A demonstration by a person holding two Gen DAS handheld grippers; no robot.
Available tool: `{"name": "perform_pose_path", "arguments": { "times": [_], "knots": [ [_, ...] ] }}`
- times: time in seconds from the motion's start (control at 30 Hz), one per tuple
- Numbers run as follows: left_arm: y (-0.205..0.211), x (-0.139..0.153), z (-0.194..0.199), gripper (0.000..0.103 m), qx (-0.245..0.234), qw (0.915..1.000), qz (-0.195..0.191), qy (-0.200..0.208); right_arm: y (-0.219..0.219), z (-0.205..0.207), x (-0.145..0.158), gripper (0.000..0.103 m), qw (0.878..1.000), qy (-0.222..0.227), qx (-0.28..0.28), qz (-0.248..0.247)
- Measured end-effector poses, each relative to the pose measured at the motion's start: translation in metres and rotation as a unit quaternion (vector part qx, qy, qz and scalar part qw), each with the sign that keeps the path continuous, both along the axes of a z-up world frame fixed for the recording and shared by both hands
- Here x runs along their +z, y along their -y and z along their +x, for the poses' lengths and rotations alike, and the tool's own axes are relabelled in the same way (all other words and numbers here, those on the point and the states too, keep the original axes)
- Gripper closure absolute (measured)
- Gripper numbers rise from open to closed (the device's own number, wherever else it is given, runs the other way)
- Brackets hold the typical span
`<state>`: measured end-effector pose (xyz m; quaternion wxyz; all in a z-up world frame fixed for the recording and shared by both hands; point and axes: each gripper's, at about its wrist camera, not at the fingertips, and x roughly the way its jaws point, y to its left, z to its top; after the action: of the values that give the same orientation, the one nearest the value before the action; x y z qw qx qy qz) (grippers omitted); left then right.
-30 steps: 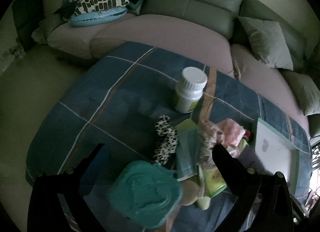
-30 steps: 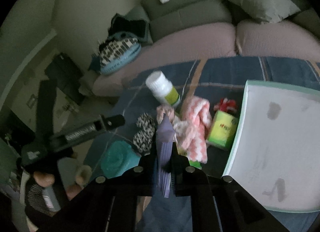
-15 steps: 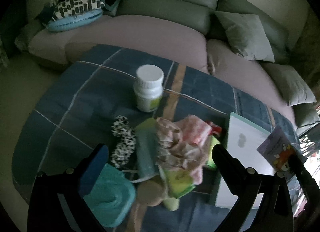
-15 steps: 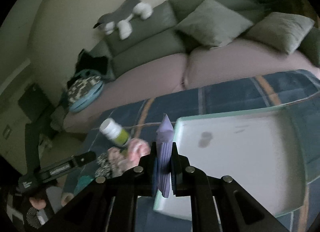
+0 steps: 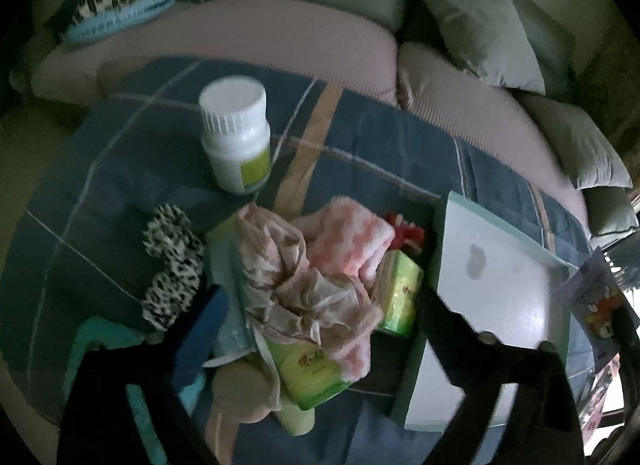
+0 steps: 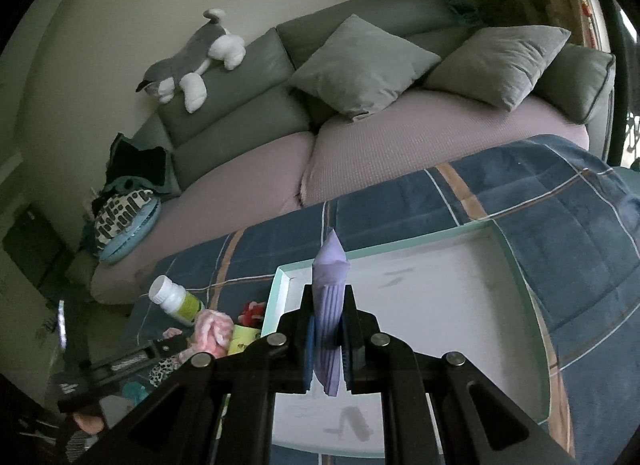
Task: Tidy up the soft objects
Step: 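Grasp the pink-beige floral scrunchie with the left gripper while the right gripper holds the packet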
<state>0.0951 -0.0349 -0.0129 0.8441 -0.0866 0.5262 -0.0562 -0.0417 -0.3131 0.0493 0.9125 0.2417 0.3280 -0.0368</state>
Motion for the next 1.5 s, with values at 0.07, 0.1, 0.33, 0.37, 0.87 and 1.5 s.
{"name": "perform_pose_path", "arguments": {
  "times": [0.07,0.1,0.33,0.37,0.87,1.5],
  "knots": [
    [-0.002,-0.007,0.002,0.023,0.006,0.9999,0.000,-0.011,-0.002,0.002,-0.001,0.092,1.000,-0.005,0.000,-0.005],
    [-0.003,-0.009,0.002,0.025,0.008,0.9999,0.003,-0.013,-0.003,0.002,-0.002,0.092,1.000,-0.007,0.000,-0.008],
    [-0.009,-0.023,0.007,0.050,0.012,0.9994,-0.010,-0.031,-0.001,0.003,-0.007,0.092,1.000,-0.016,-0.004,0.000],
    [-0.009,-0.024,0.007,0.053,0.012,0.9994,-0.009,-0.032,0.000,0.002,-0.007,0.092,1.000,-0.017,-0.005,0.001],
    [-0.022,-0.017,-0.002,0.073,0.033,0.9982,-0.048,-0.016,0.002,0.002,-0.009,0.091,1.000,-0.021,-0.004,0.004],
    [-0.038,0.023,-0.021,0.078,0.050,0.9941,-0.079,0.057,0.001,0.000,-0.005,0.091,1.000,-0.011,-0.011,0.002]
  ]
}}
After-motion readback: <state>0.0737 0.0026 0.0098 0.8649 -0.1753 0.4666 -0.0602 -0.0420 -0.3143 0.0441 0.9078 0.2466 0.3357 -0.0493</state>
